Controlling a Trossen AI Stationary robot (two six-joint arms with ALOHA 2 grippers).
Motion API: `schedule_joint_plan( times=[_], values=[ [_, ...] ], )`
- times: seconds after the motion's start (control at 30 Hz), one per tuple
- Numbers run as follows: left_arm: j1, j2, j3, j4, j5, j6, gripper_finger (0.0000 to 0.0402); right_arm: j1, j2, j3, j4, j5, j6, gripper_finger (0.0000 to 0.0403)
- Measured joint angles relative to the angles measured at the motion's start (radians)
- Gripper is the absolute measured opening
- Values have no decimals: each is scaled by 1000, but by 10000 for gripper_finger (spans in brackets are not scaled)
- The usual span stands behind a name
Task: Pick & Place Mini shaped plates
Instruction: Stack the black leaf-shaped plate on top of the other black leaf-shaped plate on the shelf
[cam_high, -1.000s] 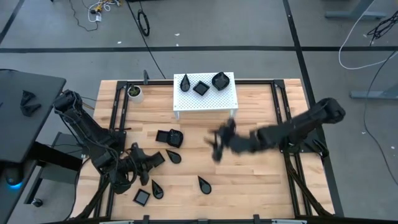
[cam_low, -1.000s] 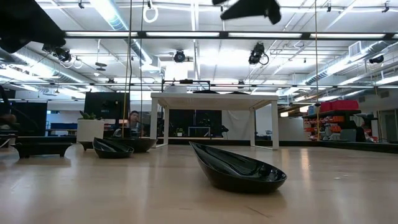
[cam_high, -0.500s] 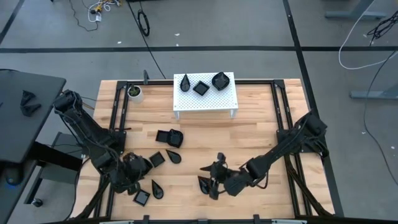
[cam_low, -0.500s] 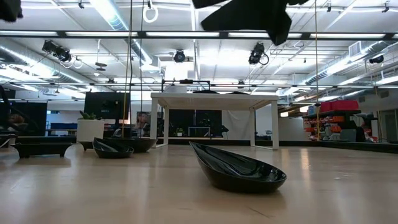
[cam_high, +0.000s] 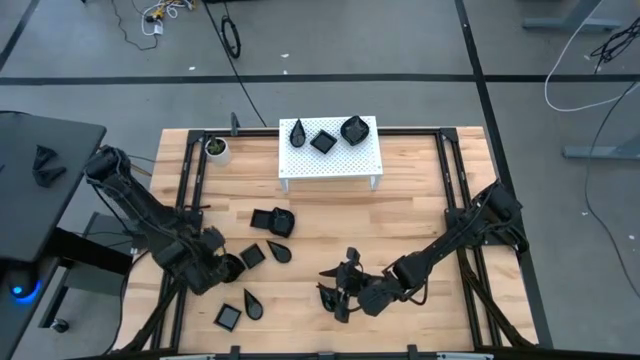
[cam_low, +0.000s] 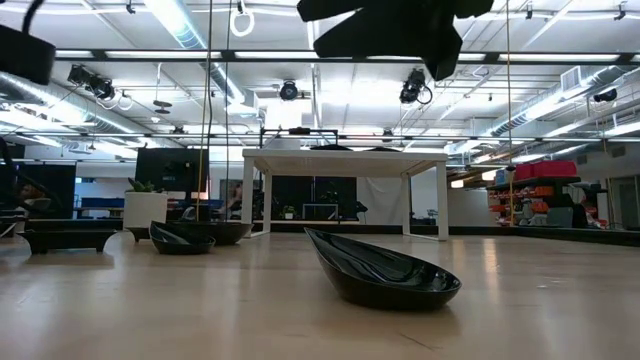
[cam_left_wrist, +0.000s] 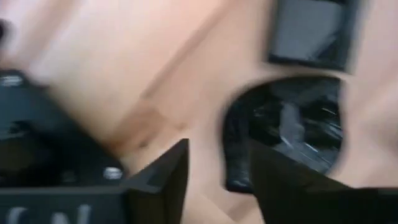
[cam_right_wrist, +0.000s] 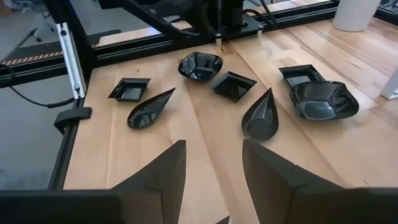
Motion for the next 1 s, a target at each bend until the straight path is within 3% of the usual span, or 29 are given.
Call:
schedule_joint_plan(
  times=[0.13, 0.27, 0.5, 0.7, 1.0],
  values=[
    [86, 0, 0, -34, 16, 64, 219, -3, 0, 0, 2, 0, 0, 159],
    [173, 0, 0, -8, 62, 173, 238, -2, 0, 0, 2, 0, 0, 159],
    [264, -1, -6, 28, 138, 269, 219, -2, 0, 0, 7, 0, 0, 159],
    [295, -1, -163, 229, 290, 281, 209, -2, 0, 0, 8, 3, 0, 159],
    [282, -1, -223, 347, 285, 257, 196, -2, 0, 0, 8, 4, 0, 159]
  ],
)
